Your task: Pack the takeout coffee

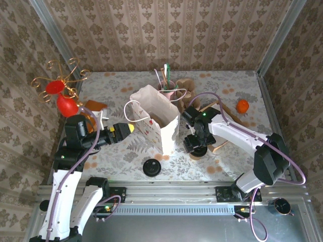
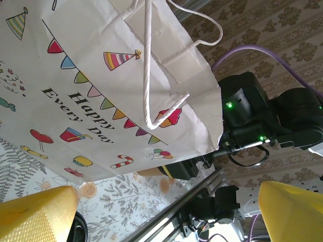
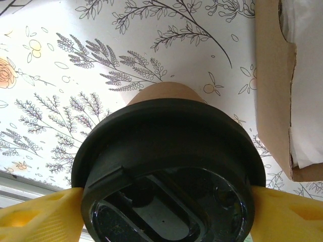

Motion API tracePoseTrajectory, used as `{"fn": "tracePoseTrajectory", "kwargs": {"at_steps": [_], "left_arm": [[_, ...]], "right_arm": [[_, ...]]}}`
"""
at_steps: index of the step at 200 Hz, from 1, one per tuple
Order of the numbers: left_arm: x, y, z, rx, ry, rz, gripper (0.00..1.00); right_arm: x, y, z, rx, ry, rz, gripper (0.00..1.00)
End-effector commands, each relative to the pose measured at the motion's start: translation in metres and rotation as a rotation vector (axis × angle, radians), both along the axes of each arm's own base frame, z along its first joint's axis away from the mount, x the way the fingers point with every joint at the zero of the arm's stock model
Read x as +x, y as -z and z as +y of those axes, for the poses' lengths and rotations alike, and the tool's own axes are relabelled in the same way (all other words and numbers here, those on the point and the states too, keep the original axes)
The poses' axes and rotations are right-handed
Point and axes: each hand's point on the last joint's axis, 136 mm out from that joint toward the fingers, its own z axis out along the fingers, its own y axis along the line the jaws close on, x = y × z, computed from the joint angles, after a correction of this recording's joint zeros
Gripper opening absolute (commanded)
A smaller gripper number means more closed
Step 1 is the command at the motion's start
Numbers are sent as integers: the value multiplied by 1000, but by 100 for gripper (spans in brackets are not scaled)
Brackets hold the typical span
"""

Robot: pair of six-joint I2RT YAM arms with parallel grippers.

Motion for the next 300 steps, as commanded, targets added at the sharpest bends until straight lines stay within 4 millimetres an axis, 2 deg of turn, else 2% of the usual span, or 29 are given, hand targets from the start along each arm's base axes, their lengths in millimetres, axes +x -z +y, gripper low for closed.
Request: {"fn": "tracePoseTrajectory", "kwargs": {"at_steps": [1,76,94,123,165,200,222,239,248,279,300], "left_arm": [[-1,-6,1,-3,-7,-13,94],[-2,-6,0,0,-8,-11,94],[-2,-6,1,0,-8,-13,94],[-1,-8,0,1,-7,-19,94],[1,-17,-4,10,22,-38,94],[13,-19,-6,23,3,-39,93],[25,-24,-7,28,-12,-47,87],[38,-29,-7,48,-27,-60,82],[44,-30,-7,66,-35,-68,80],[70,-28,-14,55,-43,-70,68],[80,-22,-22,54,-24,-54,53]], "right_arm": [[3,1,-3,-12,-14,-39,79],[-1,0,-1,4,-12,-23,71],[-1,-10,-3,8,-5,-41,71],[-4,-41,-17,-9,29,-99,71],[-2,-127,-42,16,93,-311,71],[23,-215,-48,60,117,-556,71],[41,-263,-46,75,117,-679,71],[47,-298,-36,158,109,-758,70],[57,-303,-20,204,86,-758,69],[62,-317,34,409,-15,-723,68],[65,-318,63,448,-90,-709,68]]}}
